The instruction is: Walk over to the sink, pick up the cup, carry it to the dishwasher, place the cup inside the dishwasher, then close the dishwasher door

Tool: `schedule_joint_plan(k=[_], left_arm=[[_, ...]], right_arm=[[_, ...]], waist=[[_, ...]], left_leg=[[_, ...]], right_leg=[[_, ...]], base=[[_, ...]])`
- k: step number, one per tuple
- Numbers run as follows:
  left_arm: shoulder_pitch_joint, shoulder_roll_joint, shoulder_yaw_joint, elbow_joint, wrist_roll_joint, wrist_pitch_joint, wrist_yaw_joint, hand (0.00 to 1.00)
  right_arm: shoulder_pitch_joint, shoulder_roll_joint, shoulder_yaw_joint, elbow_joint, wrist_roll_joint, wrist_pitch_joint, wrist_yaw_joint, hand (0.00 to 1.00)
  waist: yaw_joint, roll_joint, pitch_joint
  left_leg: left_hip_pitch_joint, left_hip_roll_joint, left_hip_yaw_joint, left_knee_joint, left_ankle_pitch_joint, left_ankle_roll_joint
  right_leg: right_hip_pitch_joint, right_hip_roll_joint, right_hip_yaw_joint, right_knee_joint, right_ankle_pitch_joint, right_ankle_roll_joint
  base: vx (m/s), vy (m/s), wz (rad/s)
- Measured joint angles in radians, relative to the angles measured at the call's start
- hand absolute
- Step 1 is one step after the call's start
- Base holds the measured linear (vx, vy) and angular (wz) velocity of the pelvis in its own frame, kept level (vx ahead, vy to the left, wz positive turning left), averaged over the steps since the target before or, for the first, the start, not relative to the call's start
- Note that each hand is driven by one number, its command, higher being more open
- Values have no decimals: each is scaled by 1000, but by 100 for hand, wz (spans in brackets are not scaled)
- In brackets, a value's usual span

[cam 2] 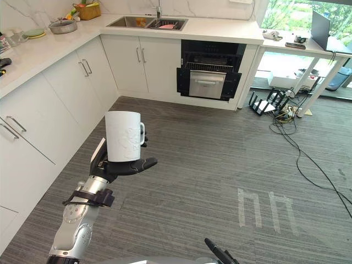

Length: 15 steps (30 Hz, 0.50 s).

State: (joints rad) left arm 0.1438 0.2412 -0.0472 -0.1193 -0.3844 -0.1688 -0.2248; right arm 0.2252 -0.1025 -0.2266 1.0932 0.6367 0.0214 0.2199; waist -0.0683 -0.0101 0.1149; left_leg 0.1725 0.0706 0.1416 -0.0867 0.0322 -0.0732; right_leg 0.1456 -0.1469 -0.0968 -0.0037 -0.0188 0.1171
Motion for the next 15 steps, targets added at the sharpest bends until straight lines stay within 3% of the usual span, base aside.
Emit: schedule_joint_plan(k=[7, 12, 15], left_arm=[[0, -17, -5, 0, -44, 0, 19, 0], [3, -74, -3, 48, -141, 0, 90, 0], [31, -119, -11, 69, -186, 0, 149, 0]], right_arm=[[1, 0, -2, 2, 1, 7, 7, 100], [1, 3, -48, 19, 10, 36, 60, 100], [3, 11, -130, 34, 2, 60, 81, 100]], waist=[[1, -3, 2], [4, -16, 18], [13, -11, 22]], left_leg=[[-13, 1, -6, 2, 3, -2], [-25, 11, -12, 39, -6, -6], [-50, 22, -13, 117, -43, -8]], right_leg=[[14, 6, -10, -39, 22, -2], [28, 13, -14, -52, 34, -8], [36, 23, -11, -52, 37, -16]], base=[[-6, -6, 3], [-44, -28, 3], [-85, -26, -4]])
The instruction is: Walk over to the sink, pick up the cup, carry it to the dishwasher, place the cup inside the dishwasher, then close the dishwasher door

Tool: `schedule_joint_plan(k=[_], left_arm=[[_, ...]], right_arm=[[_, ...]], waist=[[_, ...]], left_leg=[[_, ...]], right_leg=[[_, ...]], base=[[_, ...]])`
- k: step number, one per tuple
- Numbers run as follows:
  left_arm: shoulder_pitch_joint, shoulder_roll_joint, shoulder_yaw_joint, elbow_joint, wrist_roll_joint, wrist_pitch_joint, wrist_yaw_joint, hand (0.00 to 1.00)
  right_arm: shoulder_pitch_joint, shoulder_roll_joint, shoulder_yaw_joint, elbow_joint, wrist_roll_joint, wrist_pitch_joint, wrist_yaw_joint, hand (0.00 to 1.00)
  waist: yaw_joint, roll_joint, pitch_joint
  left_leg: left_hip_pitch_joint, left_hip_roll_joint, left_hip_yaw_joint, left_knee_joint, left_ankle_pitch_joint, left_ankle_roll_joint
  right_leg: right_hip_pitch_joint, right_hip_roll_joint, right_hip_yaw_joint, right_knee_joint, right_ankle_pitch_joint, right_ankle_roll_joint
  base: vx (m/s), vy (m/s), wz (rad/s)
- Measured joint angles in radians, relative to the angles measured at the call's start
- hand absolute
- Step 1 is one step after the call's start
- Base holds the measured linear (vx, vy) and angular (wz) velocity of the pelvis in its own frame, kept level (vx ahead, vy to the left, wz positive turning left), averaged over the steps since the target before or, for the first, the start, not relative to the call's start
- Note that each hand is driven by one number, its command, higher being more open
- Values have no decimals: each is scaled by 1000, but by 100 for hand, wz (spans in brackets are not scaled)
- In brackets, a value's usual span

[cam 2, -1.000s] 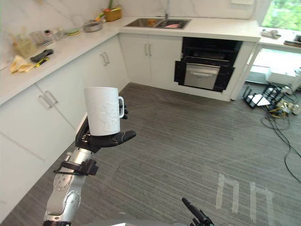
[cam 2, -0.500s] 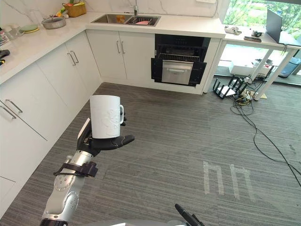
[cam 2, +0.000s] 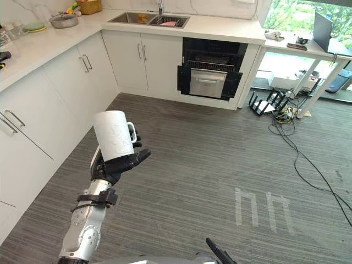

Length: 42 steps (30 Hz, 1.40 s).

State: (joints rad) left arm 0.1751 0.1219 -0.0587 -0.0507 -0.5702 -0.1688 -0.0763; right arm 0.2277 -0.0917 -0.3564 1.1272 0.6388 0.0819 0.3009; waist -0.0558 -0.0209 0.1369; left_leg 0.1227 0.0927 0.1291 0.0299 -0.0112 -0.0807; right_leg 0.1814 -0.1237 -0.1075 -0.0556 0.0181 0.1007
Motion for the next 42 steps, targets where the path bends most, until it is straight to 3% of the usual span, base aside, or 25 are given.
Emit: schedule_joint_plan(k=[4, 7, 10, 11, 12, 13, 14, 15, 16, 18, 19, 21, 23, 25, 26, 28, 31, 33, 34, 35, 36, 37, 39, 40, 42], left_arm=[[2, -6, -10, 1, -2, 1, 13, 0], [-7, -12, -10, -2, 1, 8, 15, 0], [-38, -15, -32, -6, 4, 34, 18, 0], [-54, -19, -50, -12, 14, 41, 23, 0], [-58, -23, -53, -12, 20, 43, 26, 0], [-74, -18, -57, -12, 26, 50, 29, 0], [-92, -13, -59, -14, 43, 55, 28, 0], [-97, -12, -54, -26, 53, 53, 28, 0], [-97, -10, -50, -31, 61, 52, 28, 0], [-120, 8, -42, -34, 78, 50, 27, 0], [-131, 15, -40, -34, 90, 50, 27, 0], [-137, 16, -44, -36, 123, 51, 26, 0], [-132, 18, -46, -49, 145, 65, 26, 0], [-120, 14, -43, -64, 153, 79, 22, 0], [-92, -14, -41, -96, 160, 94, 6, 0], [-70, -25, -42, -157, 161, 96, -33, 0], [-70, -52, -69, -195, 167, 96, -96, 0], [-69, -60, -94, -207, 181, 96, -111, 0], [-67, -77, -105, -211, 204, 96, -109, 0], [-54, -97, -104, -216, 221, 95, -102, 0], [-38, -108, -100, -218, 228, 93, -96, 0], [-16, -124, -100, -218, 246, 93, -76, 0], [11, -132, -96, -220, 271, 92, -51, 0], [31, -131, -85, -224, 293, 88, -34, 0], [59, -126, -54, -226, 300, 80, -26, 0]], right_arm=[[-4, -1, -33, 2, 0, 15, -17, 100], [-23, -1, -46, 5, -5, 15, -21, 100], [-26, -2, -53, 6, -2, -12, -34, 100], [-24, -18, -51, 4, 8, -28, -41, 100], [-25, -19, -51, 1, 9, -40, -46, 100], [-24, -13, -44, -31, 23, -64, -46, 100], [-19, -13, -19, -58, 39, -79, -46, 100], [-16, -14, 17, -90, 39, -96, -46, 100], [-15, -12, 36, -111, 39, -102, -50, 100], [6, 10, 109, -226, 40, -106, -64, 100], [12, 25, 133, -281, 41, -106, -75, 100], [20, 50, 177, -402, 44, -105, -112, 100], [19, 61, 227, -519, 40, -104, -141, 100], [18, 55, 246, -584, 33, -104, -147, 100], [19, 50, 248, -626, 16, -104, -148, 100], [38, 74, 252, -720, -12, -104, -151, 100], [65, 78, 258, -849, -50, -125, -167, 100], [86, 88, 254, -911, -70, -153, -198, 100], [104, 93, 253, -948, -75, -176, -211, 100], [119, 92, 253, -985, -75, -188, -213, 100], [124, 90, 255, -1000, -75, -198, -212, 100], [129, 91, 254, -1022, -75, -230, -209, 100], [122, 90, 256, -1057, -72, -266, -200, 100], [107, 85, 264, -1087, -59, -275, -178, 100], [51, 73, 298, -1110, -34, -283, -154, 100]], waist=[[9, 8, -3], [10, 9, -3], [11, -11, -3], [10, 4, -6], [11, 1, -1], [5, 2, -2], [4, -7, 0], [1, 2, 4], [1, 3, 3], [-7, 3, 3], [-13, -5, 5], [-16, -6, 8], [-10, -21, 8], [-13, -11, 21], [-10, 15, 21], [-4, 17, 16], [-16, 29, 0], [-20, 41, -3], [-17, 56, 2], [-11, 76, 6], [-6, 81, 4], [3, 103, -8], [18, 101, -6], [38, 99, -6], [65, 94, -7]], left_leg=[[5, -3, 0, 4, -8, 7], [-9, -14, 2, 34, -32, 9], [-8, -74, 1, 105, -83, 49], [14, -95, -10, 105, -100, 59], [23, -104, -12, 111, -107, 69], [43, -116, -32, 122, -117, 78], [72, -126, -56, 120, -126, 91], [93, -124, -74, 118, -133, 107], [99, -119, -79, 118, -135, 114], [96, -105, -117, 108, -139, 116], [88, -104, -135, 103, -139, 116], [90, -100, -150, 69, -142, 111], [125, -107, -144, 25, -156, 95], [174, -104, -141, 18, -193, 87], [199, -71, -117, 39, -225, 75], [230, -42, -47, 89, -257, 40], [226, 1, -38, 194, -263, 29], [154, 35, -35, 406, -254, 29], [64, 75, -38, 636, -187, -19], [-33, 119, -43, 862, -5, -63], [-83, 140, -46, 966, 83, -72], [-186, 175, -45, 1136, 76, -78], [-290, 183, -17, 1218, -6, -15], [-334, 186, 8, 1159, -69, 39], [-365, 177, 25, 924, -133, 50]], right_leg=[[0, 0, 0, 11, -18, -6], [-47, -25, -1, 126, -84, 3], [-72, -111, -15, 289, -180, 28], [-103, -146, -34, 431, -198, 33], [-150, -169, -43, 551, -192, 18], [-230, -206, -50, 755, -133, -74], [-287, -235, -44, 896, -28, -120], [-347, -238, -19, 999, 45, -108], [-368, -225, -10, 1024, -7, -92], [-408, -138, -9, 943, -128, -61], [-419, -104, -11, 853, -143, -48], [-426, -34, -42, 534, -122, -34], [-403, -3, -74, 173, -26, -16], [-384, -7, -120, 164, 46, -37], [-381, 7, -165, 212, 55, -41], [-384, 15, -168, 315, 72, -104], [-381, 26, -193, 439, -46, -128], [-339, 41, -219, 437, -92, -128], [-289, 61, -222, 428, -122, -128], [-233, 92, -212, 409, -146, -133], [-204, 108, -201, 389, -154, -138], [-153, 134, -181, 359, -165, -144], [-77, 139, -132, 329, -190, -151], [-41, 138, -82, 313, -205, -149], [-13, 127, 3, 304, -224, -137]], base=[[-75, -1, -1], [-33, 43, 6], [56, 99, 27], [106, 114, 34], [71, 127, 41], [54, 151, 51], [122, 203, 63], [151, 154, 44], [140, 102, 34], [153, 11, 50], [181, -50, 60], [247, -146, 31], [370, -218, -2], [452, -223, -6], [505, -152, -23], [481, -185, -13], [395, -261, 21], [293, -211, 22], [341, -202, -1], [445, -163, -20], [504, -101, -47], [564, -45, -63], [481, -38, -81], [358, -1, -129], [429, 73, -138]])
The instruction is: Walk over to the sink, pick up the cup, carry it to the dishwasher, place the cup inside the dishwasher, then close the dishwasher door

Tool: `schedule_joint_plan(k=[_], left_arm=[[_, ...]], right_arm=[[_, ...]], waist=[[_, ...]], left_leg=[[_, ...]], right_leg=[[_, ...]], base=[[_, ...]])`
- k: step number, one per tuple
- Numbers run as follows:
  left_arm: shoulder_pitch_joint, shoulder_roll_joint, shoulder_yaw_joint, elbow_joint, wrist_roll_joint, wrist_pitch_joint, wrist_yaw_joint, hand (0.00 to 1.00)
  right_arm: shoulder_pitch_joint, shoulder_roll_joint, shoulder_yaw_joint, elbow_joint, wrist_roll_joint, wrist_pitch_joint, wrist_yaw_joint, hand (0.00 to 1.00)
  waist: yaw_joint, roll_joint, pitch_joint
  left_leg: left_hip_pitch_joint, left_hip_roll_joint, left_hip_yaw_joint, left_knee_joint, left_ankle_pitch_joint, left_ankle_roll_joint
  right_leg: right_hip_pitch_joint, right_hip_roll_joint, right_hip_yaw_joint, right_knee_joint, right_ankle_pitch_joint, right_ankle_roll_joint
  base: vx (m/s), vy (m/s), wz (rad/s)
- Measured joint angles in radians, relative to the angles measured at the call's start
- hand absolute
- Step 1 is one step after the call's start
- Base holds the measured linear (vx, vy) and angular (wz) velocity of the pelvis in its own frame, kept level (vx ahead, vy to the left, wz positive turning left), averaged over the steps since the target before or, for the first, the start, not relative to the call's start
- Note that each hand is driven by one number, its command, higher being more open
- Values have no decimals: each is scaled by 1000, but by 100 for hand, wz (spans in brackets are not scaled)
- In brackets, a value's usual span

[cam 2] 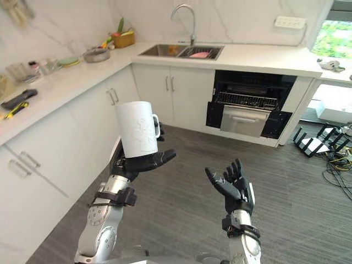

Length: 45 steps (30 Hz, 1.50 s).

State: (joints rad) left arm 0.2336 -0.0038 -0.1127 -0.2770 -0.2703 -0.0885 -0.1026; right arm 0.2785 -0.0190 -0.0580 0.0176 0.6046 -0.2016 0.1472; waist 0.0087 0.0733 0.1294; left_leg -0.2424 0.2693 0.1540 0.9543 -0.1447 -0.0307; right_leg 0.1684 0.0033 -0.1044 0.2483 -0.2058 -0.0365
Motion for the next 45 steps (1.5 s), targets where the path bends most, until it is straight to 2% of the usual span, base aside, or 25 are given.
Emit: schedule_joint_plan(k=[2, 4, 5, 6, 7, 8, 9, 13, 14, 15, 17, 21, 23, 25, 26, 27, 29, 31, 33, 35, 37, 40, 41, 42, 45], left_arm=[[36, 3, 28, 0, 18, -14, 13, 0], [55, -1, 35, -6, 18, -22, 15, 0], [58, -1, 43, -9, 18, -30, 15, 0], [59, 9, 68, -6, 16, -41, 16, 0], [59, 16, 81, 0, 16, -41, 17, 0], [58, 23, 106, 7, 15, -41, 14, 0], [54, 32, 122, 7, 14, -41, 10, 0], [40, 39, 143, -3, 9, -48, -26, 0], [31, 53, 146, -1, 9, -48, -28, 0], [22, 70, 145, 0, 7, -48, -28, 0], [10, 71, 142, 0, 1, -48, -26, 0], [-49, 80, 104, 2, -5, -48, -10, 0], [-60, 94, 73, -3, -4, -50, -33, 0], [-47, 116, 55, -2, -1, -49, -56, 0], [-26, 113, 42, 0, 14, -38, -58, 0], [-4, 99, 29, -4, 21, -36, -64, 0], [20, 90, 13, -19, 30, -36, -82, 0], [5, 82, -11, -20, 34, -34, -96, 0], [-12, 59, -74, -18, 34, -35, -108, 0], [-13, 46, -116, -17, 35, -36, -119, 0], [-13, 46, -139, -14, 47, -45, -126, 0], [-41, 48, -122, 40, 56, -67, -114, 0], [-48, 50, -106, 58, 56, -66, -113, 0], [-48, 52, -95, 61, 55, -66, -113, 0], [-48, 55, -82, 46, 53, -73, -113, 0]], right_arm=[[-66, -9, 44, -4, -2, -7, 31, 100], [-89, -20, 44, 8, -8, -12, 63, 100], [-91, -35, 42, 26, -8, -12, 75, 100], [-88, -37, 44, 67, -8, -7, 91, 100], [-81, -37, 48, 85, -8, -2, 95, 100], [-68, -43, 41, 101, -7, 3, 95, 100], [-67, -43, 27, 119, -5, 6, 91, 100], [-77, -48, -17, 122, -7, 24, 82, 100], [-77, -38, -14, 122, -10, 30, 82, 100], [-71, -21, -10, 122, -16, 34, 83, 100], [-57, -14, 6, 123, -27, 36, 81, 100], [3, 9, 4, 112, -38, 33, 65, 100], [64, 23, 3, 54, -38, 31, 47, 100], [76, 22, 6, 21, -37, 14, 47, 100], [71, 1, 6, 19, -35, 2, 47, 100], [65, -13, 4, 18, -33, 1, 45, 100], [61, -15, 17, -17, -14, 1, 34, 100], [55, -2, 17, -46, -8, -1, 12, 100], [57, -2, 4, -102, -7, -2, -9, 100], [53, -7, -6, -133, -7, -22, -17, 100], [29, -10, -13, -155, -7, -53, -19, 100], [-48, -20, -12, -140, 4, -56, -25, 100], [-73, -19, -12, -131, 3, -56, -26, 100], [-82, -21, -16, -124, 1, -56, -25, 100], [-72, -37, -23, -110, 1, -52, -15, 100]], waist=[[3, -22, -11], [2, -7, -18], [4, 1, -21], [8, -22, -17], [6, -41, -17], [-4, -61, -16], [-12, -89, -15], [4, -95, -19], [-2, -111, -15], [-16, -118, -14], [-38, -102, -2], [-65, -91, 11], [-65, -91, 9], [-51, -110, 5], [-52, -84, 10], [-48, -57, 8], [-46, -2, -34], [-63, -4, -43], [-62, -3, -41], [-57, -1, -40], [-54, -3, -41], [-28, -7, -40], [-28, -13, -38], [-33, -14, -38], [-40, -8, -41]], left_leg=[[47, -88, -36, -584, 32, -30], [33, -113, -85, -863, 107, -93], [11, -107, -64, -881, 115, -107], [12, -109, -24, -809, 216, -90], [16, -116, -2, -774, 241, -65], [16, -139, -1, -702, 275, -3], [17, -179, 4, -624, 209, 19], [71, -237, 33, -543, 57, 60], [132, -271, 40, -575, 35, 77], [187, -295, 38, -595, 15, 93], [281, -302, 23, -637, -3, 107], [395, -297, -45, -724, -28, 110], [400, -280, -78, -724, -71, 93], [435, -293, -70, -727, -110, 69], [492, -282, -74, -742, -143, 64], [533, -258, -57, -759, -170, 76], [586, -207, -25, -736, -223, 143], [496, -161, -19, -479, -206, 105], [316, -69, -22, -17, 20, -24], [220, -26, -26, 206, 40, -39], [128, -5, -8, 261, 17, -6], [82, -10, 1, -87, -35, 1], [110, -36, -9, -348, -33, -4], [148, -70, -46, -637, 6, -13], [163, -116, -145, -918, 155, -41]], right_leg=[[28, -49, 84, -4, -22, 38], [55, -61, 112, -34, -30, 51], [76, -58, 116, -47, -43, 73], [128, -78, 127, -59, -68, 107], [154, -96, 123, -62, -71, 111], [189, -130, 104, -42, -68, 112], [203, -177, 93, 4, -56, 122], [98, -251, 93, 317, 115, 213], [13, -295, 95, 518, 249, 223], [-82, -329, 86, 733, 245, 191], [-192, -313, 52, 892, 151, 114], [-354, -221, -5, 685, 11, 89], [-390, -152, -33, 197, 63, 103], [-394, -146, -94, -46, 136, 101], [-380, -159, -149, 6, 181, 59], [-373, -161, -202, 50, 180, 55], [-373, -117, -218, 134, 171, 0], [-356, -106, -229, 172, 126, -43], [-264, -76, -230, 189, 39, -49], [-193, -53, -213, 177, -9, -58], [-97, -37, -168, 123, -35, -51], [-27, -43, -34, 55, -23, -29], [-15, -60, 19, 45, -23, -28], [-15, -80, 69, 47, -24, -27], [-20, -112, 172, 65, -60, 33]], base=[[577, 185, -105], [539, 273, -58], [664, 393, -49], [577, 319, -32], [714, 345, -6], [484, 201, 28], [600, 233, 34], [568, 269, 5], [425, 225, 6], [400, 195, 13], [329, 118, 20], [315, -7, 48], [280, -149, 44], [407, -212, -2], [566, -243, -29], [501, -184, -40], [471, -156, -39], [508, -258, 0], [593, -259, -4], [510, -122, -33], [592, -93, -75], [495, 17, -138], [574, 193, -137], [474, 177, -131], [490, 327, -112]])
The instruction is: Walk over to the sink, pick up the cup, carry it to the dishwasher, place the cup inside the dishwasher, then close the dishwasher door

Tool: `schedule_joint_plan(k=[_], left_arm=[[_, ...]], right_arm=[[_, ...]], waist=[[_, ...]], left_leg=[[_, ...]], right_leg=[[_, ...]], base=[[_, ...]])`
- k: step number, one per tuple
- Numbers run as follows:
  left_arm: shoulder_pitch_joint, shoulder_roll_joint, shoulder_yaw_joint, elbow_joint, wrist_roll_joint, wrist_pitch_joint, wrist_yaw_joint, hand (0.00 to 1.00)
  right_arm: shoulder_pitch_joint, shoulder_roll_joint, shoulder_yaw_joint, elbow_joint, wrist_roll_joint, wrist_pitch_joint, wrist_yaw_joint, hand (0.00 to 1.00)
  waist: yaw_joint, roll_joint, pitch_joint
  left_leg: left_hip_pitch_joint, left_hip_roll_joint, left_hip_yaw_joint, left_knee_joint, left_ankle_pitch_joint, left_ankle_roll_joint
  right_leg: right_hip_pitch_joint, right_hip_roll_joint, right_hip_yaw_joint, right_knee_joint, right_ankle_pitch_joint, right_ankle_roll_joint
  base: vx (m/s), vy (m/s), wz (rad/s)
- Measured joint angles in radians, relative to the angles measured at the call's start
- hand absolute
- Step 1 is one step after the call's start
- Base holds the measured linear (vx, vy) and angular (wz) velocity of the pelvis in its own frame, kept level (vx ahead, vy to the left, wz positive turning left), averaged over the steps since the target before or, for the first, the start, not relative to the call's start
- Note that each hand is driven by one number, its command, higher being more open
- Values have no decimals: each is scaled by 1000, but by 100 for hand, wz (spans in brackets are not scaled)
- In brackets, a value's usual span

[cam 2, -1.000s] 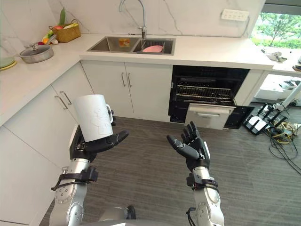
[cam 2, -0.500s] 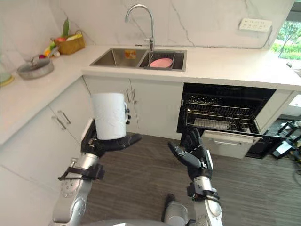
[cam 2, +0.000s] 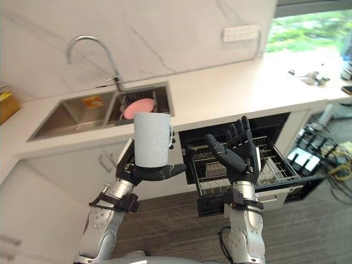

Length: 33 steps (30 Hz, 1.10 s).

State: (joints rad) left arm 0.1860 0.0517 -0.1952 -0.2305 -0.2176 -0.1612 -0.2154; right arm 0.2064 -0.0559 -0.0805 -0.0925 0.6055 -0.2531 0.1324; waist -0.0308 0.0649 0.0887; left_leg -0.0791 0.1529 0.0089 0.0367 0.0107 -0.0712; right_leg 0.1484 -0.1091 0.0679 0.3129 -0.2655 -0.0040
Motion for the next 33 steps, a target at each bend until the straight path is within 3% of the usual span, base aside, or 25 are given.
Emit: schedule_joint_plan(k=[1, 2, 3, 4, 5, 8, 10, 12, 13, 14, 15, 17, 18, 19, 22, 23, 24, 26, 33], left_arm=[[4, 1, 0, -9, 0, -15, 0, 0], [7, 20, 11, 2, -9, -40, -2, 0], [10, 30, 11, 7, -12, -40, -2, 0], [4, 55, 17, 6, -20, -44, -2, 0], [-9, 63, 23, 6, -20, -44, 1, 0], [-62, 56, 15, -3, -30, -41, 18, 0], [-75, 49, 9, -35, -39, -33, 16, 0], [-101, 42, 7, -50, -39, -31, 5, 0], [-108, 43, 7, -50, -38, -30, 5, 0], [-109, 40, 8, -51, -38, -28, 14, 0], [-108, 48, 13, -66, -37, -19, 38, 0], [-112, 48, 36, -97, -38, -18, 76, 0], [-123, 48, 51, -103, -38, -18, 100, 0], [-124, 50, 69, -103, -38, -18, 113, 0], [-128, 59, 85, -104, -37, -18, 127, 0], [-128, 62, 83, -103, -36, -12, 126, 0], [-126, 59, 79, -102, -36, -3, 125, 0], [-124, 40, 76, -101, -38, 13, 116, 0], [-110, 26, 91, -103, -39, 13, 96, 0]], right_arm=[[12, -25, -5, 4, 0, 10, 12, 100], [15, -21, -2, 50, 1, 15, 40, 100], [30, -17, -2, 58, 0, 26, 41, 100], [56, 5, 1, 58, 1, 26, 48, 100], [58, 14, -1, 58, 1, 27, 48, 100], [54, 14, -15, 58, 1, 33, 47, 100], [48, 18, -23, 55, 35, 39, 47, 100], [49, 21, -48, 50, 62, 39, 40, 100], [48, 22, -58, 47, 64, 39, 38, 100], [45, 21, -73, 45, 63, 39, 38, 100], [33, 21, -71, 45, 63, 39, 36, 100], [6, 22, -53, 45, 63, 45, 42, 100], [-9, 22, -44, 45, 64, 58, 43, 100], [-17, 22, -32, 45, 63, 70, 45, 100], [-41, 16, -37, 46, 64, 74, 41, 100], [-46, 14, -52, 47, 76, 74, 32, 100], [-44, 14, -66, 48, 83, 74, 25, 100], [-34, 10, -124, 54, 120, 73, 10, 100], [-36, -11, -111, 53, 121, 75, 19, 100]], waist=[[-1, 29, -15], [-10, -4, -16], [-22, -20, -18], [-25, -55, -18], [-31, -65, -18], [-44, -60, -19], [-44, -59, -20], [-62, -68, -10], [-64, -70, 1], [-61, -66, 13], [-58, -55, 8], [-52, -51, 13], [-28, -50, 22], [-5, -52, 23], [7, -49, 24], [2, -57, 30], [-6, -57, 30], [-22, -49, 33], [-9, -42, 25]], left_leg=[[-20, 19, 14, 7, 63, 11], [-16, 2, 60, 76, 98, -48], [-10, -12, 79, 96, 80, -52], [-3, -49, 111, 117, 45, -29], [-3, -68, 134, 130, 27, -15], [8, -104, 178, 150, -26, 18], [10, -105, 198, 149, -47, 29], [32, -127, 201, 149, -69, 44], [56, -135, 210, 149, -73, 54], [106, -136, 244, 150, -93, 67], [129, -132, 276, 151, -108, 71], [126, -111, 305, 152, -110, 72], [124, -83, 303, 152, -110, 71], [125, -59, 305, 150, -115, 64], [141, -29, 336, 130, -145, 19], [151, -23, 368, 127, -148, 15], [153, -22, 375, 127, -149, 13], [162, -10, 381, 118, -151, 12], [168, -4, 375, 68, -112, -7]], right_leg=[[4, 4, 30, -2, -43, 62], [27, -39, 54, -4, -93, 108], [28, -61, 54, -4, -84, 117], [30, -117, 36, -21, -69, 137], [27, -145, 35, -34, -50, 158], [0, -189, 34, -15, 30, 214], [-82, -191, 19, 110, 63, 198], [-225, -227, -35, 379, 150, 109], [-252, -247, -48, 441, 192, 83], [-280, -279, -71, 503, 266, 74], [-292, -294, -98, 498, 279, 73], [-317, -293, -156, 440, 271, 81], [-317, -272, -218, 359, 242, 90], [-303, -230, -296, 247, 221, 78], [-226, -170, -413, -6, 225, 85], [-188, -153, -439, -106, 238, 107], [-168, -144, -443, -149, 255, 129], [-128, -113, -449, -227, 292, 121], [-110, -84, -468, -298, 325, 110]], base=[[487, 425, -124], [460, 423, -112], [383, 367, -89], [313, 290, -58], [342, 321, -55], [200, 232, -31], [130, 196, -29], [99, 172, -11], [94, 133, -41], [132, 145, -88], [140, 136, -108], [106, 71, -129], [53, -38, -193], [16, -102, -184], [13, -108, -154], [-16, -82, -72], [-35, -85, -51], [-46, -51, -14], [-9, -44, 4]])
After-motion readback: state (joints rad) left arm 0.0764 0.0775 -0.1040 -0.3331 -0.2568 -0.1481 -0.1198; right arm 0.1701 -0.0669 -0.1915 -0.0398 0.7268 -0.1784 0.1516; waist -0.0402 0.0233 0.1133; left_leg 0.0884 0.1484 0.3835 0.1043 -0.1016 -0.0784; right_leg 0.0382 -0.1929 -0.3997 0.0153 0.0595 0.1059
